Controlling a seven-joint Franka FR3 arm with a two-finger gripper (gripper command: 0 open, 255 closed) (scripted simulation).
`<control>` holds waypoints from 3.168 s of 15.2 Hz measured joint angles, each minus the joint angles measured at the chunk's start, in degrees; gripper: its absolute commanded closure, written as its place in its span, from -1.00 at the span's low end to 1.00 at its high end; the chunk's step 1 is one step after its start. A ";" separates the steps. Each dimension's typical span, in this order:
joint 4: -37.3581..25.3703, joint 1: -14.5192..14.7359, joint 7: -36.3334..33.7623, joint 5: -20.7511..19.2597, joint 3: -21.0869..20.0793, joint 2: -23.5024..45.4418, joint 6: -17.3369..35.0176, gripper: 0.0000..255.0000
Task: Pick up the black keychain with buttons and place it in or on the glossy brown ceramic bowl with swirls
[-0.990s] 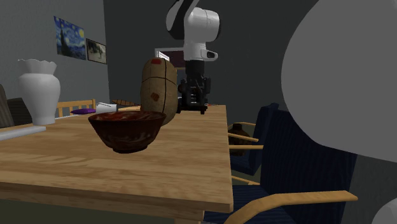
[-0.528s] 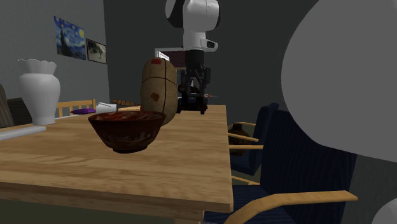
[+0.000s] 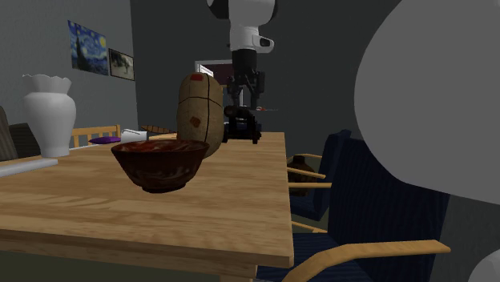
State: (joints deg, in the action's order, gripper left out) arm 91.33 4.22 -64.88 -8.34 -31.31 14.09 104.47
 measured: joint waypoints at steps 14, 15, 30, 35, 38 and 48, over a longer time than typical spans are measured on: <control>14.88 5.67 -11.29 7.77 -6.70 -14.92 2.02 1.00; 15.68 6.02 -11.78 8.42 -7.05 -15.93 2.04 1.00; 21.58 11.41 -22.64 10.35 -13.19 -18.52 5.94 1.00; 24.80 11.55 -23.22 9.85 -13.51 -17.78 9.70 1.00; 26.31 11.57 -23.77 9.04 -13.71 -16.71 11.98 1.00; 27.31 11.62 -24.22 8.47 -13.86 -16.00 13.51 -1.00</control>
State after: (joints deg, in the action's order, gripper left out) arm 118.65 15.85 -89.10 0.13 -45.17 -1.90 117.98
